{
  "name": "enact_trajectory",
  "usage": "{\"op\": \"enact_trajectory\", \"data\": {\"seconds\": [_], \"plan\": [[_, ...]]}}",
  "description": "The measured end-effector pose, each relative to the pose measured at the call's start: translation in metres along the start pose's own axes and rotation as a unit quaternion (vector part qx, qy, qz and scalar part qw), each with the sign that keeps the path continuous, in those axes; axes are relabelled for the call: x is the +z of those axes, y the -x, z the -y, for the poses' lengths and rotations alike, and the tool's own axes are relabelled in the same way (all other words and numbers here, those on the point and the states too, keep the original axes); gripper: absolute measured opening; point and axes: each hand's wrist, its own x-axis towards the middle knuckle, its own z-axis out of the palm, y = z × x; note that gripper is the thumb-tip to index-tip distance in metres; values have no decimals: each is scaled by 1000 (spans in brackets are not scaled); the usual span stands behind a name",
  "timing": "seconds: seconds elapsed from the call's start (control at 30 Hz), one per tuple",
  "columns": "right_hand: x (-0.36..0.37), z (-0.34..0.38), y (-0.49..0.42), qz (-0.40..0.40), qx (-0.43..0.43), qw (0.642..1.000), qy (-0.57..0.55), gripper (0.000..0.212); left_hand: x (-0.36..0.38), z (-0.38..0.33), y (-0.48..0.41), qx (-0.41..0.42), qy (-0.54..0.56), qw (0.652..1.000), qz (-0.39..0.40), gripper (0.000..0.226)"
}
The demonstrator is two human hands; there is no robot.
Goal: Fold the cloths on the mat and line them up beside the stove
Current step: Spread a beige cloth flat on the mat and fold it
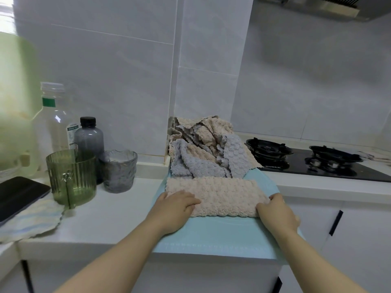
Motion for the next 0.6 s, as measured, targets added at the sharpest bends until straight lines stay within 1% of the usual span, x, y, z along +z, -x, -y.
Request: {"op": "enact_trajectory", "data": {"seconds": [0.03, 0.07, 0.1, 0.13, 0.17, 0.2, 0.27, 0.3, 0.33, 0.37, 0.4, 0.5, 0.57, 0.6], "plan": [[0, 0, -1, -1, 6, 1000, -1, 32, 1, 0, -1, -3, 12, 1000, -7, 39], [0, 1, -4, -6, 25, 999, -35, 31, 1, 1, -1, -6, 24, 999, -22, 38], [-1, 5, -6, -20, 53, 993, -108, 32, 0, 2, 0, -10, 43, 998, -37, 36], [-3, 11, -8, -44, 81, 975, -200, 33, -1, 3, 0, -21, 81, 995, -49, 34], [-6, 20, -9, -71, 94, 952, -284, 34, -2, 5, 0, -40, 147, 986, -62, 33], [-8, 31, -8, -92, 82, 932, -340, 34, -4, 6, 0, -66, 235, 967, -77, 31], [-10, 57, -2, -101, 18, 912, -397, 36, -7, 7, 1, -115, 411, 897, -114, 28], [-12, 72, 2, -95, -22, 906, -411, 37, -9, 8, 0, -130, 466, 865, -132, 28], [-12, 84, 7, -82, -61, 901, -421, 39, -10, 10, 1, -138, 502, 841, -148, 29], [-10, 95, 12, -61, -96, 897, -427, 40, -10, 10, 1, -140, 527, 822, -165, 33], [-7, 105, 19, -33, -127, 893, -430, 41, -11, 10, 2, -141, 539, 811, -180, 38], [10, 120, 40, 44, -214, 884, -413, 41, -10, 11, 1, -139, 532, 814, -188, 54], [24, 118, 51, 99, -268, 888, -360, 42, -9, 12, 0, -127, 535, 814, -189, 53], [29, 116, 56, 133, -285, 891, -328, 40, -9, 13, 0, -120, 537, 813, -192, 48]]}}
